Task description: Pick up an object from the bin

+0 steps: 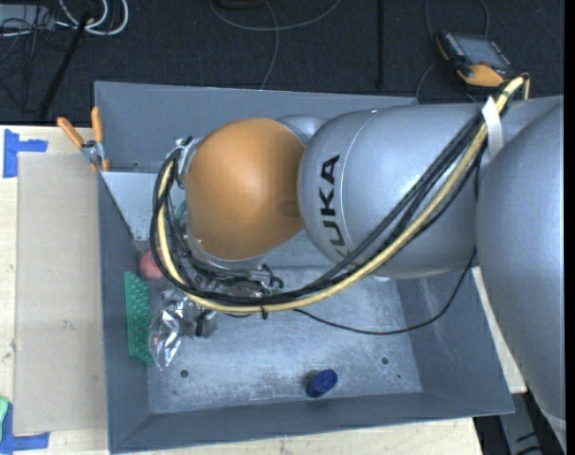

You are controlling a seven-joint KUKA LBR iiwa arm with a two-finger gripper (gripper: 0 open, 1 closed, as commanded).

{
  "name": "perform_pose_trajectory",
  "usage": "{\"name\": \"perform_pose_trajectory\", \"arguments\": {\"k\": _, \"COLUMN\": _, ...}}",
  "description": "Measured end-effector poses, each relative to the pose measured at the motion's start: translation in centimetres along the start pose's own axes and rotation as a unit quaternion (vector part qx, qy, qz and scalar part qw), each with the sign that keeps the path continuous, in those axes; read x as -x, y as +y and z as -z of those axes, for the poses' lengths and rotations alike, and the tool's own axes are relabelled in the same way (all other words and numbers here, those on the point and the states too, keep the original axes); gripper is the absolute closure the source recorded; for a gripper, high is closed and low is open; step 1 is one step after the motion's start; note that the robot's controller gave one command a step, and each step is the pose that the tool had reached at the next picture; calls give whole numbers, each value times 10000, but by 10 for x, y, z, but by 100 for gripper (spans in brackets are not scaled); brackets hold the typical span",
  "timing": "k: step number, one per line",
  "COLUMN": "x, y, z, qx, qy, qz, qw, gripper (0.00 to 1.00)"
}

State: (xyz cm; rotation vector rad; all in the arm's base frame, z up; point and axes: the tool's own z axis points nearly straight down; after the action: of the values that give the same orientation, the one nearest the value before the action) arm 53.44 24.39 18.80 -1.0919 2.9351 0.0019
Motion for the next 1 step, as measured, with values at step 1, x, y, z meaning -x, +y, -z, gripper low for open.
{"name": "perform_pose_trajectory", "arguments": {"k": 1, "x": 35, "y": -57, "z": -122, "qx": 19, "qy": 42, "qz": 456, "qw": 9990, "gripper": 100}}
